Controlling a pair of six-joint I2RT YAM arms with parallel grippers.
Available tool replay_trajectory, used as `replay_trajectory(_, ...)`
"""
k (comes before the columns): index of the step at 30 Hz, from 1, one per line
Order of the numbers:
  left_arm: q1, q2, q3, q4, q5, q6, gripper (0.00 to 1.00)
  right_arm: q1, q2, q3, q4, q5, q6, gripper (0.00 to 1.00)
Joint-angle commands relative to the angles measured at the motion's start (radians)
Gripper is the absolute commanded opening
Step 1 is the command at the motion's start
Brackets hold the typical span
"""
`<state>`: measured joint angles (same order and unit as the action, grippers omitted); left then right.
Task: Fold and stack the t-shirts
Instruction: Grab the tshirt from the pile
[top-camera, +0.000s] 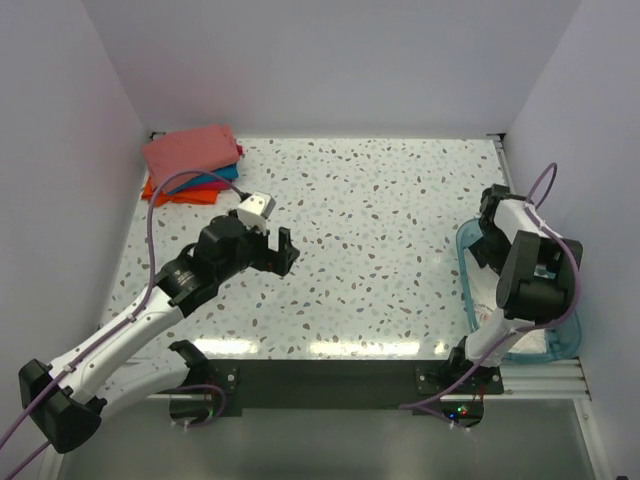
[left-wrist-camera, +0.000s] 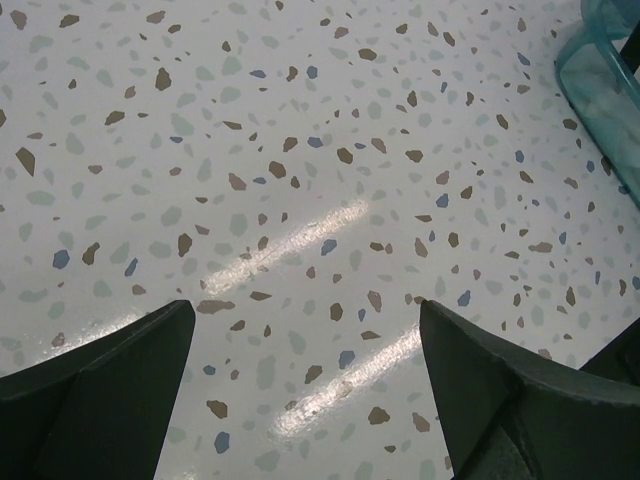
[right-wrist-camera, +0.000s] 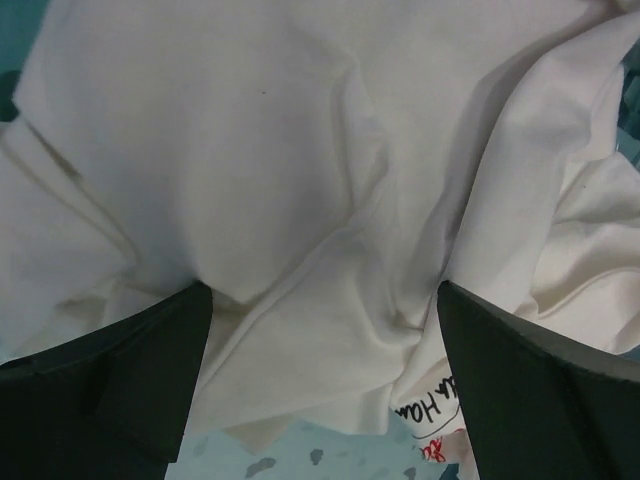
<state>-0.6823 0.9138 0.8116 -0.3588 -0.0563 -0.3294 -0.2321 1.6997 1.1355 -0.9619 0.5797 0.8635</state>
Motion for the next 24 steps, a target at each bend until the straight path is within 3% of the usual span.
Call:
replay_trajectory(1,-0.003,0.007,0.012,0.046,0.016,0.007,1.0,-0.027,0.046,-0.016,0.012,0.003,0.074,0.97)
replay_trajectory(5,-0.003,0.017,0.009,0.049,0.016,0.003,1.0,-0.029,0.034,-0.04,0.061,-0.021,0.052,0.74)
replay_trajectory(6,-0.003,0.02,0.008,0.049,0.016,0.001,0.99,-0.029,0.022,-0.051,0.075,-0.021,0.046,0.52)
replay_trajectory(11,-0.003,0.02,0.004,0.05,0.015,-0.005,1.0,-0.029,-0.078,-0.071,0.104,-0.02,0.016,0.03)
replay_trajectory(18,-0.003,0.019,0.0,0.054,0.012,-0.008,1.0,-0.029,-0.381,-0.095,0.196,-0.087,-0.121,0.0)
replay_trajectory(24,-0.003,0.017,0.001,0.058,0.015,-0.011,1.0,-0.027,-0.607,0.005,0.291,-0.346,-0.247,0.0)
